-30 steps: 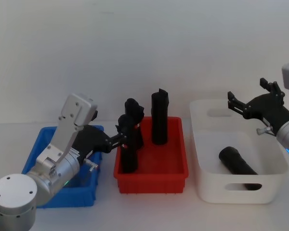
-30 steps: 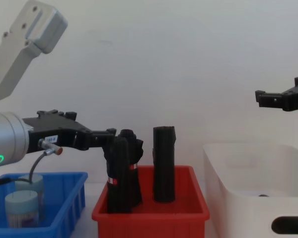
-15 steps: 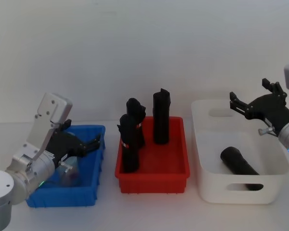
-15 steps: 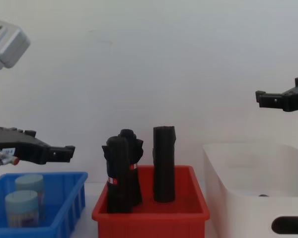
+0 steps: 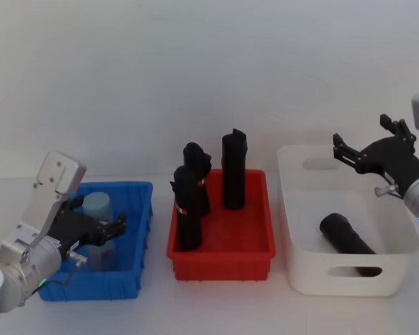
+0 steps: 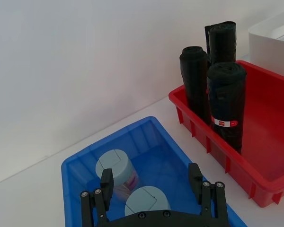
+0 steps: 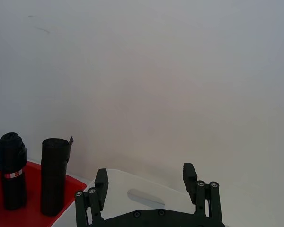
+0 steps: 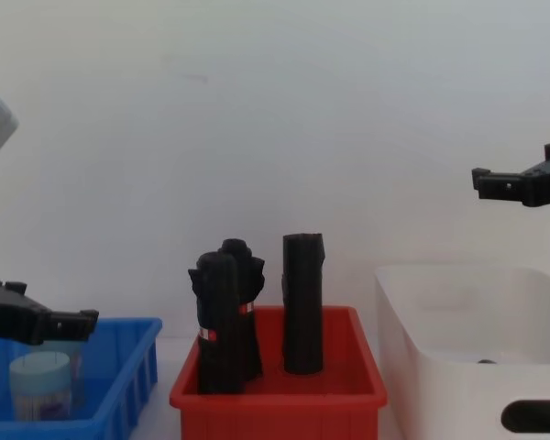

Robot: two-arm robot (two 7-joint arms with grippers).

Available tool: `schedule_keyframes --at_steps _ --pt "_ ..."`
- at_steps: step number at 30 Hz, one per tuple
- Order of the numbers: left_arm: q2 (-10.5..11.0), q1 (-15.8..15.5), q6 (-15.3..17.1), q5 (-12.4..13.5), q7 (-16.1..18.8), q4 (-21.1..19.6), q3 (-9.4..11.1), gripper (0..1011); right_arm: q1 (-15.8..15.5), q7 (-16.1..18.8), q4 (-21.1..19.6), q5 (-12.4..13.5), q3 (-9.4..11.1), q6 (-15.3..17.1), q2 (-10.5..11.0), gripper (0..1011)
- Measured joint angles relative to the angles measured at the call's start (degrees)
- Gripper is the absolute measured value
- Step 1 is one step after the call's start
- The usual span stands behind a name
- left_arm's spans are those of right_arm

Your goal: Pick the cotton swabs from the blue box and place them into the white box.

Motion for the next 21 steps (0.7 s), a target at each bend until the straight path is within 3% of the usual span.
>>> schedule_keyframes --at_steps 8,21 --pt "0.0 0.3 -0.7 -0.7 -0.1 1.3 -0.2 1000 0.0 0.0 0.0 0.0 0.0 0.0 0.0 1002" --pt "-1.8 -1.2 -2.3 -1.0 -1.2 5.8 0.2 1000 0.0 0.0 0.0 0.0 0.0 0.0 0.0 1002"
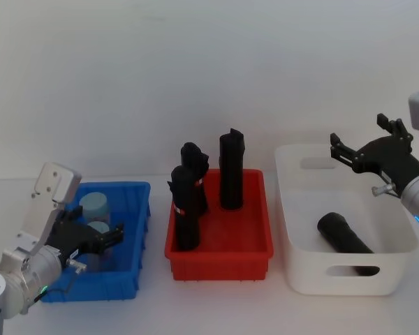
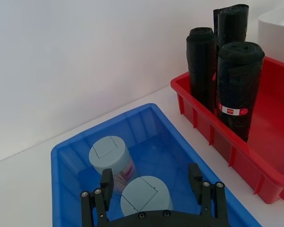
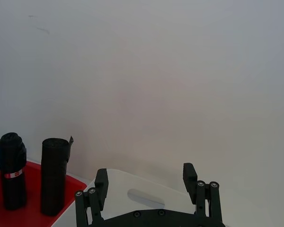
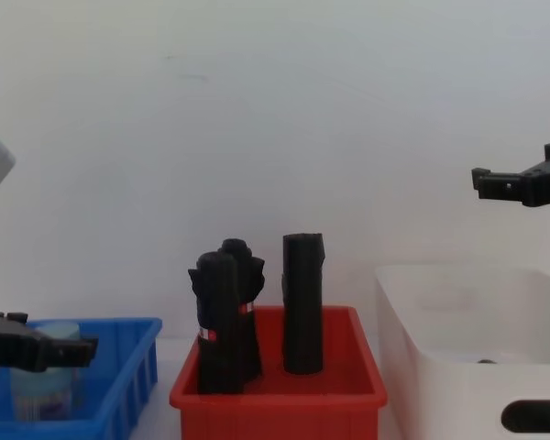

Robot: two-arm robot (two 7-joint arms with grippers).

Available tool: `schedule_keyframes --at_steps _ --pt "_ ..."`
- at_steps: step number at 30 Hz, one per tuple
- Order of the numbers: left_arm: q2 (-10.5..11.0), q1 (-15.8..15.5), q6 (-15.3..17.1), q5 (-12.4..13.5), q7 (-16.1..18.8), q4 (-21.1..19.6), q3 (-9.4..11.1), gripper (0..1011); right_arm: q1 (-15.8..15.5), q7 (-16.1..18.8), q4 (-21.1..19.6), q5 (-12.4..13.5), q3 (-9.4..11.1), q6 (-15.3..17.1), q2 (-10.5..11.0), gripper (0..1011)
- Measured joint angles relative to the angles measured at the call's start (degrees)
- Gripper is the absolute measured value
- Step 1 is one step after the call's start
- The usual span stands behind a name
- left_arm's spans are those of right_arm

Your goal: Pick the cotton swabs from the blue box and place them into the white box.

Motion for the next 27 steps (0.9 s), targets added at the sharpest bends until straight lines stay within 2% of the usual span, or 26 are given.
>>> schedule_keyframes --at_steps 11,27 --pt "-1.3 -1.1 -0.5 0.1 -0.5 3.5 0.4 1000 0.0 0.0 0.0 0.0 0.0 0.0 0.0 1002" --pt "-1.0 -0.2 0.3 -0.9 1.5 4.1 -0.3 1000 0.0 0.0 0.0 0.0 0.0 0.0 0.0 1002"
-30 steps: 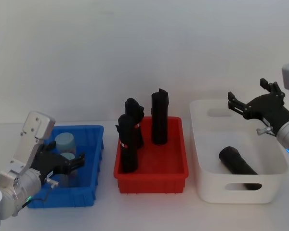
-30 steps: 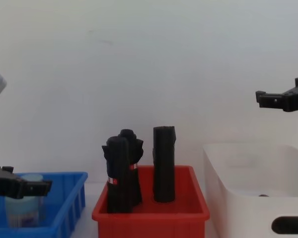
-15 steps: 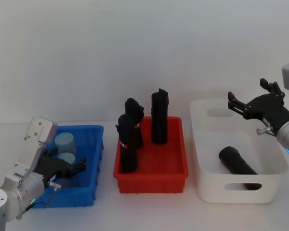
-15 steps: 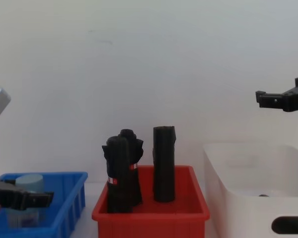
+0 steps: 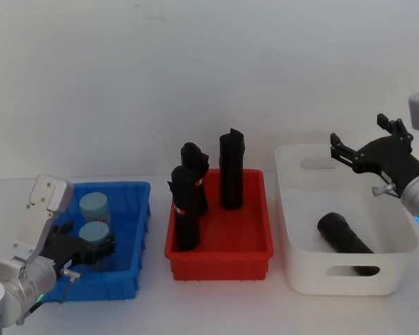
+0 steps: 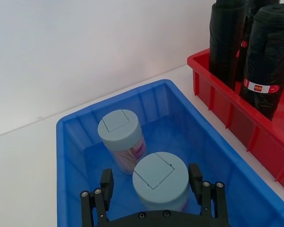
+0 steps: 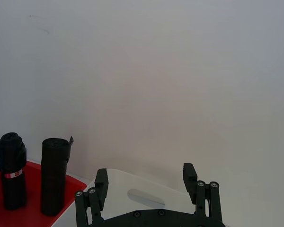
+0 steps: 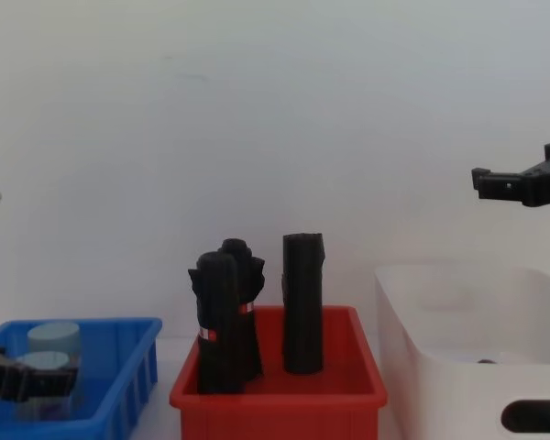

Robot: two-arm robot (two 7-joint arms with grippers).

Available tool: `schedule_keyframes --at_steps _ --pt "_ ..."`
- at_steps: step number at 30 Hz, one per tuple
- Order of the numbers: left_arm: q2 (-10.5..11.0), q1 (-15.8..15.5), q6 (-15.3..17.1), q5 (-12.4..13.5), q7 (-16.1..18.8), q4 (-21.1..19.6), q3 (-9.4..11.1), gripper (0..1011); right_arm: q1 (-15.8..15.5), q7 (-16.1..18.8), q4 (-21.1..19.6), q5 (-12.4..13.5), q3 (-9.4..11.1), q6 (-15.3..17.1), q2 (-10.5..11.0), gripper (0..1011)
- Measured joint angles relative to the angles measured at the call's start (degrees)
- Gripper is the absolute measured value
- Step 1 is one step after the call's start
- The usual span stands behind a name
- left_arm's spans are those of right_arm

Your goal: Pick the cotton swabs from the blue box and place them into the white box.

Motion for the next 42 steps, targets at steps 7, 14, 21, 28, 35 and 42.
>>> schedule_keyframes --at_steps 7,14,21,28,35,42 --pt "0.1 0.3 0.6 -0.5 -0.1 0.1 -0.2 1000 0.0 0.0 0.0 0.0 0.0 0.0 0.0 1002" --pt "0.1 0.6 1.0 -0.9 -0.4 0.3 -0.3 1000 0.0 0.0 0.0 0.0 0.0 0.0 0.0 1002" --pt "0.1 0.7 1.1 -1.1 -0.6 0.4 -0.3 1000 0.0 0.0 0.0 0.0 0.0 0.0 0.0 1002" --pt "0.1 0.8 1.2 -1.2 -0.7 0.5 -0.4 1000 0.0 0.0 0.0 0.0 0.0 0.0 0.0 1002" --pt "-0.1 0.7 1.2 -1.2 -0.7 0.6 -0.3 1000 0.0 0.0 0.0 0.0 0.0 0.0 0.0 1002" --pt "-0.6 0.3 0.2 -1.1 -0.7 0.8 -0.2 1000 0.0 0.0 0.0 0.0 0.0 0.0 0.0 1002"
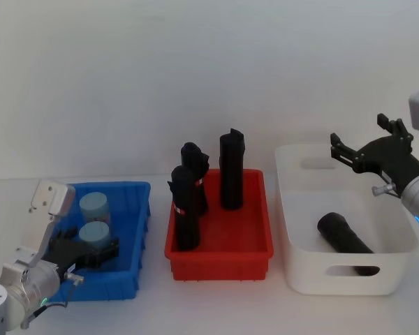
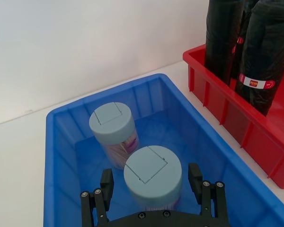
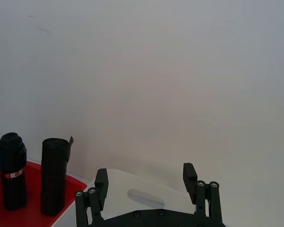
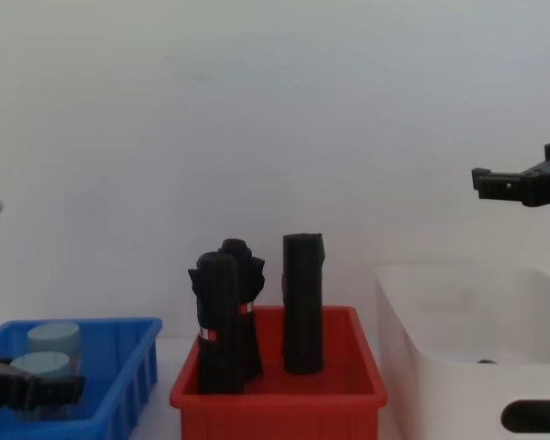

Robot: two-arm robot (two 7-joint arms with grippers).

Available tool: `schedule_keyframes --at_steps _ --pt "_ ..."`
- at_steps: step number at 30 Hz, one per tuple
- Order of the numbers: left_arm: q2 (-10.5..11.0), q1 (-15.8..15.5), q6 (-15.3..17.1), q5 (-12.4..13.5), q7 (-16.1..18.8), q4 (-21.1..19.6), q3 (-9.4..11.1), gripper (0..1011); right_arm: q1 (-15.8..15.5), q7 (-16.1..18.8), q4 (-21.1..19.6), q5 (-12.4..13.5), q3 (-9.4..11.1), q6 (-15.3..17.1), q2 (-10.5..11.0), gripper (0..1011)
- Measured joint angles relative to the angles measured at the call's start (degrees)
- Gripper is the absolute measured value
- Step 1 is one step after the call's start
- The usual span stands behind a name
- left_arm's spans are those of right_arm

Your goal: Pick the cotton swabs from the blue box and place them into the white box.

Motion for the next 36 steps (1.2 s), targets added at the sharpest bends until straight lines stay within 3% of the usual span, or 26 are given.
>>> schedule_keyframes --at_steps 17,21,29,36 --pt "-0.9 -0.8 -2.0 0.4 0.1 0.2 0.3 1000 0.0 0.0 0.0 0.0 0.0 0.0 0.0 1002" --pt "-1.0 -0.9 -2.3 0.4 0.1 0.2 0.3 924 0.0 0.0 0.0 0.0 0.0 0.0 0.0 1002" --pt "-1.1 -1.0 -2.5 0.5 0.1 0.2 0.4 677 0.0 0.0 0.0 0.0 0.0 0.0 0.0 1002" --pt "-1.2 -1.0 -2.6 0.5 0.1 0.2 0.4 668 0.0 0.0 0.0 0.0 0.0 0.0 0.0 1002"
